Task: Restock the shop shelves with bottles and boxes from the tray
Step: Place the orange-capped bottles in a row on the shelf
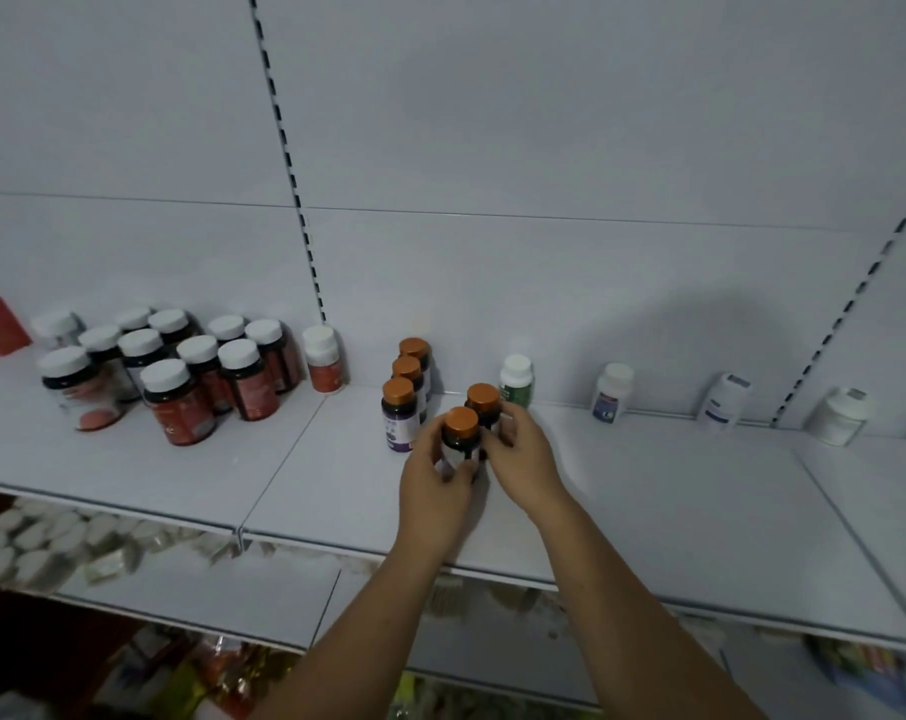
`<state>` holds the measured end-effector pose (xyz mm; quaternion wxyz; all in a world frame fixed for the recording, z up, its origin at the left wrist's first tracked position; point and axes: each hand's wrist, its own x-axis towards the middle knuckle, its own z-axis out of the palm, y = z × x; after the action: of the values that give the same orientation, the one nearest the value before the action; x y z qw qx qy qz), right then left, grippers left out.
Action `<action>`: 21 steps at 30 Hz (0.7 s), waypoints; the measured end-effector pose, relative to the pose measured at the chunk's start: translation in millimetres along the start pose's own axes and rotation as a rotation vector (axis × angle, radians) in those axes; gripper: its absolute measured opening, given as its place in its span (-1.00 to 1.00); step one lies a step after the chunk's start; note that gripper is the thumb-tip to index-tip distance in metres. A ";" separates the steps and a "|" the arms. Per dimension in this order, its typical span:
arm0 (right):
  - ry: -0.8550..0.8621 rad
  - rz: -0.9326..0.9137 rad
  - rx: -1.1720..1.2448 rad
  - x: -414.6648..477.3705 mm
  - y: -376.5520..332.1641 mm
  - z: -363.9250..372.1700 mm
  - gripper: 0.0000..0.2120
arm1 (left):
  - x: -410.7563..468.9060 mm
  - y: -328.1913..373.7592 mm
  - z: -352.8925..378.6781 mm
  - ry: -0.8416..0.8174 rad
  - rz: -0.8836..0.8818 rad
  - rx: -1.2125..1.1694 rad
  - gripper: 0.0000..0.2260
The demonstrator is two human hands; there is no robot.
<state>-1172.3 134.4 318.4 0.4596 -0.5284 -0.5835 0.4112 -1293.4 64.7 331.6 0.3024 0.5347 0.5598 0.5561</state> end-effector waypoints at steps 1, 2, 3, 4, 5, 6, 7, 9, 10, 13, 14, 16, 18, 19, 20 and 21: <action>-0.010 0.004 0.030 -0.4 1.0 0.3 -0.68 | -0.9 2.0 2.4 -0.005 0.006 -0.005 -0.43; -0.021 0.009 0.061 -1.0 2.5 0.4 -0.68 | -2.1 2.5 4.5 -0.015 0.004 -0.014 -0.41; -0.031 0.013 0.092 -2.6 3.3 1.0 -0.68 | -3.5 2.5 6.6 -0.024 -0.005 -0.026 -0.40; -0.040 0.015 0.119 -5.1 3.3 1.7 -0.69 | -5.0 2.8 8.3 -0.032 -0.020 -0.041 -0.41; -0.046 0.020 0.137 -7.9 3.6 3.1 -0.69 | -6.4 2.1 10.3 -0.037 -0.042 -0.055 -0.43; -0.054 0.025 0.145 -11.2 4.4 5.2 -0.68 | -8.7 4.2 11.4 -0.045 -0.060 -0.076 -0.44; -0.068 0.028 0.146 -14.8 4.6 7.9 -0.66 | -10.0 4.6 12.9 -0.053 -0.079 -0.093 -0.45; -0.094 0.024 0.139 -20.5 5.2 13.7 -0.59 | -11.3 6.9 13.6 -0.084 -0.133 -0.112 -0.48; -0.100 0.025 0.134 -21.9 4.8 15.5 -0.56 | -11.3 7.7 13.3 -0.112 -0.172 -0.126 -0.51; -0.097 0.021 0.146 -20.3 1.4 16.0 -0.59 | -11.7 7.5 9.5 -0.159 -0.240 -0.083 -0.59; -0.098 0.017 0.151 -19.3 -0.6 14.6 -0.57 | -12.5 7.9 8.0 -0.165 -0.246 -0.073 -0.60; -0.102 0.015 0.149 -15.1 -4.1 11.5 -0.57 | -12.3 9.6 8.6 -0.176 -0.264 -0.086 -0.64; -0.104 0.016 0.138 -5.2 -3.6 12.3 -0.60 | -8.8 12.1 12.8 -0.162 -0.308 -0.138 -0.72; -0.104 0.019 0.119 1.7 -3.3 14.5 -0.62 | -6.1 14.7 15.7 -0.137 -0.325 -0.182 -0.75; -0.099 0.025 0.104 9.0 -2.9 17.5 -0.60 | -3.1 18.9 18.8 -0.101 -0.341 -0.227 -0.77; -0.098 0.036 0.088 16.6 -3.1 21.5 -0.58 | 1.3 21.7 22.2 -0.073 -0.358 -0.276 -0.77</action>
<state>-1194.2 150.7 317.9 0.4456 -0.4973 -0.5772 0.4701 -1267.4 68.4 348.1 0.4866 0.4003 0.5531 0.5451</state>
